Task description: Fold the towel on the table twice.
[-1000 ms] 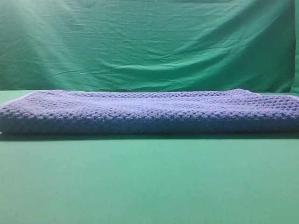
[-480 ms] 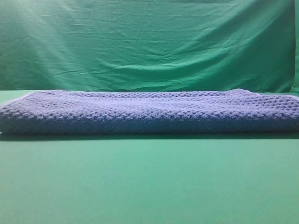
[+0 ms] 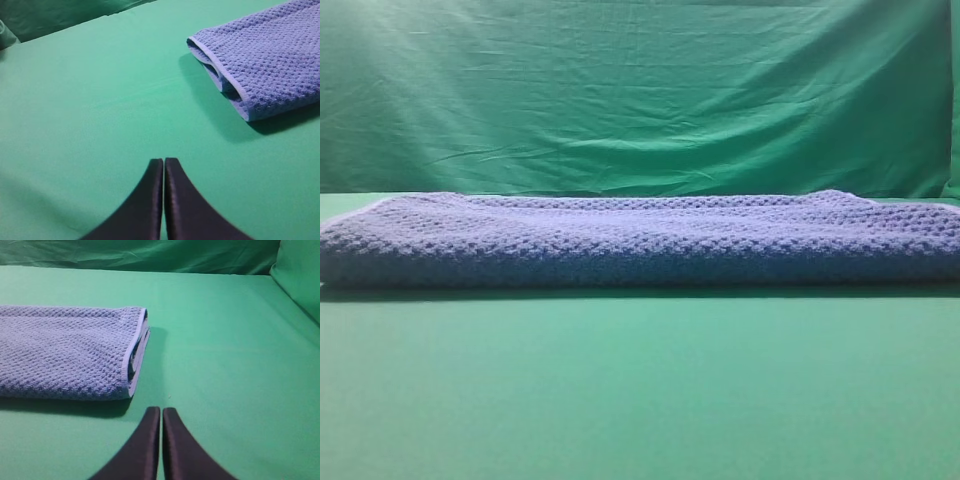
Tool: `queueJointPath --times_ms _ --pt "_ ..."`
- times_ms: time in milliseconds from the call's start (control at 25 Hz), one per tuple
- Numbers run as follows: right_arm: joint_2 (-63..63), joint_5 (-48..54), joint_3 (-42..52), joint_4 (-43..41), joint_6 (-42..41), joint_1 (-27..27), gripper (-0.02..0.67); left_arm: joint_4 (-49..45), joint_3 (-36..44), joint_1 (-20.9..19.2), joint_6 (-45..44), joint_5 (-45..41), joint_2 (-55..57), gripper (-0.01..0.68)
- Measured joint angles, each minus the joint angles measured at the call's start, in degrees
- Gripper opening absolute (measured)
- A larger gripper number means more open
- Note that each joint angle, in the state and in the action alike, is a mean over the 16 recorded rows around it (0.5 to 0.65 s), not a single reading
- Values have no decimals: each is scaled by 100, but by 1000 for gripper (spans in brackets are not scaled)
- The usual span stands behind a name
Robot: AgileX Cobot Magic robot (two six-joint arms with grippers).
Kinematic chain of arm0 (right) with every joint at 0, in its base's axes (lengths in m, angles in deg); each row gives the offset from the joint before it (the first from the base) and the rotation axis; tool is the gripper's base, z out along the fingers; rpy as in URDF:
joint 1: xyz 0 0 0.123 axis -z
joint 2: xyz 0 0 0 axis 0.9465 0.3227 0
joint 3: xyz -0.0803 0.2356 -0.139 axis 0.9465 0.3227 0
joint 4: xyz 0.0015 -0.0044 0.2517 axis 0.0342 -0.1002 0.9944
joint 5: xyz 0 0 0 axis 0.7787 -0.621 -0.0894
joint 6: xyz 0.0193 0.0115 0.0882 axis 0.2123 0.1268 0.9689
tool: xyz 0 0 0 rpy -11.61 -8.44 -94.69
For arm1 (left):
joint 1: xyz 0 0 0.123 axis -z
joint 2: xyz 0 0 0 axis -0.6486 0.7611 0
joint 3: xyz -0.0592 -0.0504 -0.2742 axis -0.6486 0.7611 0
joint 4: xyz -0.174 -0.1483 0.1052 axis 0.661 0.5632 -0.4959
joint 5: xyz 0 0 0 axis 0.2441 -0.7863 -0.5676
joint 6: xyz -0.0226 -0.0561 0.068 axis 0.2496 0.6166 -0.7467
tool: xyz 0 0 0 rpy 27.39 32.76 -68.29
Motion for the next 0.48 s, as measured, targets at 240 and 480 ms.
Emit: queueJointPath --times_ms 240,480 --pt "0 0 0 0 0 0 0 0 0 0 -1 0 0 0" --pt "0 0 0 0 0 0 0 0 0 0 -1 0 0 0"
